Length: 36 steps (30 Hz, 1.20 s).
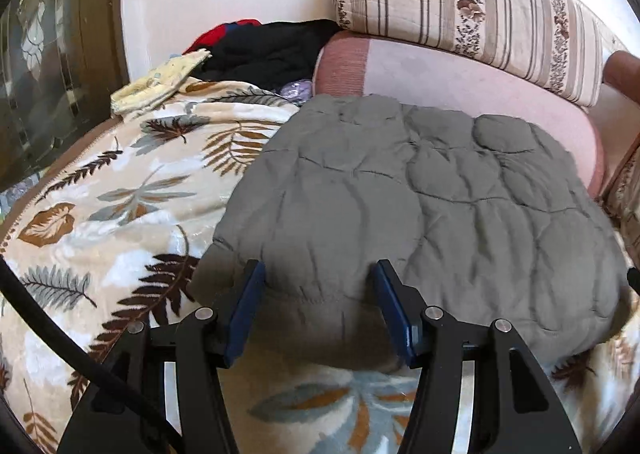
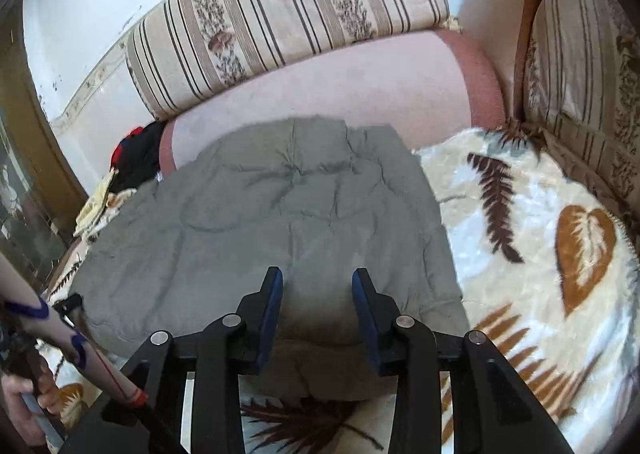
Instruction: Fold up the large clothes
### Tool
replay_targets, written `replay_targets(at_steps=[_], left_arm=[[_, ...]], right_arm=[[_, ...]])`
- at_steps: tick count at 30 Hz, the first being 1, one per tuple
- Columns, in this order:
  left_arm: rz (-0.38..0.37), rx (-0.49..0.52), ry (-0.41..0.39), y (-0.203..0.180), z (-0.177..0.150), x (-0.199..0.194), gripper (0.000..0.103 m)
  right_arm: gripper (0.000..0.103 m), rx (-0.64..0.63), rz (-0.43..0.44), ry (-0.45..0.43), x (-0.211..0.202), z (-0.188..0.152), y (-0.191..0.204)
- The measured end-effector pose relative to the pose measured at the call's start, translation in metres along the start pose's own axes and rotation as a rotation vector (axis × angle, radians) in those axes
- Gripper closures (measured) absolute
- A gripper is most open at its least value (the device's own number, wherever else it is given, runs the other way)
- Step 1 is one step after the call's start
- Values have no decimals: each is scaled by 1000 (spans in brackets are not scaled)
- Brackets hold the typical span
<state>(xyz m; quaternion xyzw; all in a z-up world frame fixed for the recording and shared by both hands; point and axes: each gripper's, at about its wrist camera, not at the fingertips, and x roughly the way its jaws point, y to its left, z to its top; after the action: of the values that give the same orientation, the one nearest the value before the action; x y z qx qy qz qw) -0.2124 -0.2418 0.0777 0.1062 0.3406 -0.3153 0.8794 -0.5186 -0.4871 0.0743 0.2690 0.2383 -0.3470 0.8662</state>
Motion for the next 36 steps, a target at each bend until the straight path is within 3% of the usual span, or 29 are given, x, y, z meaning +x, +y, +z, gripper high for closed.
replay_targets(at_steps=[3, 9, 13, 15, 18, 21, 28, 36], left_arm=[[24, 39, 38, -5, -3, 18, 46], [-10, 3, 102, 3, -6, 35, 45], [29, 22, 33, -4, -6, 17, 47], [7, 26, -35, -11, -3, -1, 47], [3, 44, -113, -21, -1, -15, 47], [-8, 65, -81, -28, -5, -4, 47], [27, 103, -35, -40, -15, 18, 46], [70, 139, -93, -47, -18, 9, 46]], right_arm=[[64, -1, -25, 75, 28, -10, -9], [64, -8, -41, 113, 49, -18, -11], [64, 24, -39, 114, 44, -14, -14], [64, 21, -53, 61, 30, -10, -6], [64, -43, 7, -34, 11, -6, 17], [64, -109, 92, -46, 11, -15, 43], [64, -230, 56, 33, 39, -36, 70], [64, -172, 89, 7, 31, -32, 58]])
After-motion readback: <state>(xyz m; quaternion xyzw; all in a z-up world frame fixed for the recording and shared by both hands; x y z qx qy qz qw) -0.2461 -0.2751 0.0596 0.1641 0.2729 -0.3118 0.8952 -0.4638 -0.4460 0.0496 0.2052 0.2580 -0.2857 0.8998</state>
